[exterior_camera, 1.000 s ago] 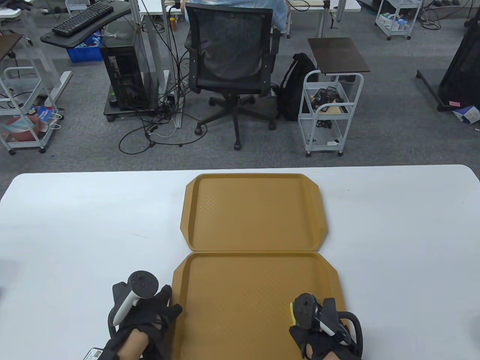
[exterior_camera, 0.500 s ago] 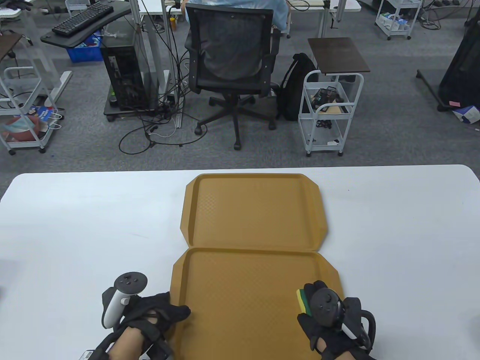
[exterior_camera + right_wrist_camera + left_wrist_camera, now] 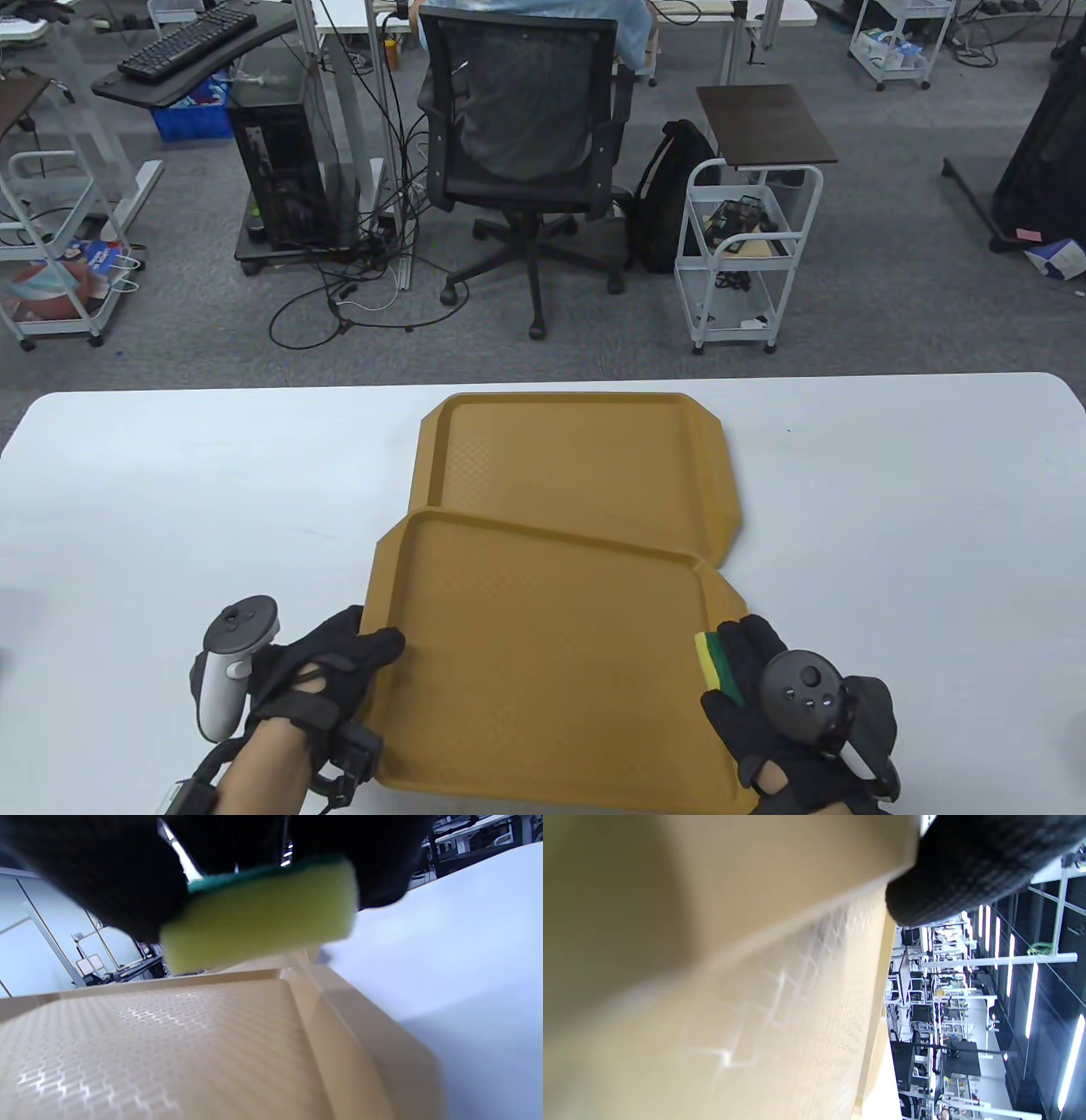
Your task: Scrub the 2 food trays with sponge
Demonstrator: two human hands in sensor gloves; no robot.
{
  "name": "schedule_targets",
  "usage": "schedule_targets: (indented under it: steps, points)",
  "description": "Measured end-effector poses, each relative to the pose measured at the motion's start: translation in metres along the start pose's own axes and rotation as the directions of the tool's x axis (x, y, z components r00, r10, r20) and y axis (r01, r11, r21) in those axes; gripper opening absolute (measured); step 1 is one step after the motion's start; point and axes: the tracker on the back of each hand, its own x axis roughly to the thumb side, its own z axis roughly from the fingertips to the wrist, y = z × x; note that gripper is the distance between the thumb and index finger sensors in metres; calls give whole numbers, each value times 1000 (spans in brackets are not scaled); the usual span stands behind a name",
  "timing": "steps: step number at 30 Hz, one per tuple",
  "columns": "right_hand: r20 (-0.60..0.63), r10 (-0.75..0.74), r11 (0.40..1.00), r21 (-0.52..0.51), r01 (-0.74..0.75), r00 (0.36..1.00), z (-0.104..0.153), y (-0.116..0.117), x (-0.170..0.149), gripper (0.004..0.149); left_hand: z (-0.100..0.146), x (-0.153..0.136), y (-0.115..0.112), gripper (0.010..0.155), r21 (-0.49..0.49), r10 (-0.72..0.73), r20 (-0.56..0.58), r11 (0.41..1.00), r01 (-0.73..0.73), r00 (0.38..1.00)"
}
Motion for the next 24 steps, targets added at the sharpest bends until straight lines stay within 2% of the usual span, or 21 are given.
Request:
schedule_targets:
  steps: [3,6,13,16,18,20,21,22,23,24]
  points:
    - [-3,-29,999,-16,29,1000,1,-5,-3,73,-9,8,12,60,16,64,2,998,-64,998]
    - [-5,-40,999,-23,40,999,2,-8,-5,73,-33,18,20,60,46,123,20,991,-124,992]
    - [-10,-39,998,-47,39,999,2,-13,-9,72,-115,22,22,60,87,227,-18,971,-225,974]
    - [-22,-32,998,-46,31,999,1,-12,-12,72,-148,21,23,60,72,256,-38,965,-253,966]
    - [-24,-24,999,-42,23,999,0,-11,-12,72,-161,15,23,61,53,314,-51,949,-311,948]
    - [-27,-21,999,-39,20,999,0,-10,-13,72,-171,8,19,64,-17,399,-46,916,-400,916]
    - [-28,-20,999,-38,19,999,-1,-9,-13,72,-174,7,18,64,-34,424,-9,905,-424,906]
    - [-28,-18,999,-38,17,999,-1,-9,-13,72,-177,10,18,66,-32,390,50,921,-389,920]
    - [-28,-14,999,-36,13,1000,-1,-8,-13,72,-179,13,20,70,9,284,73,958,-285,956]
    - [-29,-11,999,-36,10,1000,-1,-8,-13,72,-178,21,21,71,152,66,72,986,-76,995]
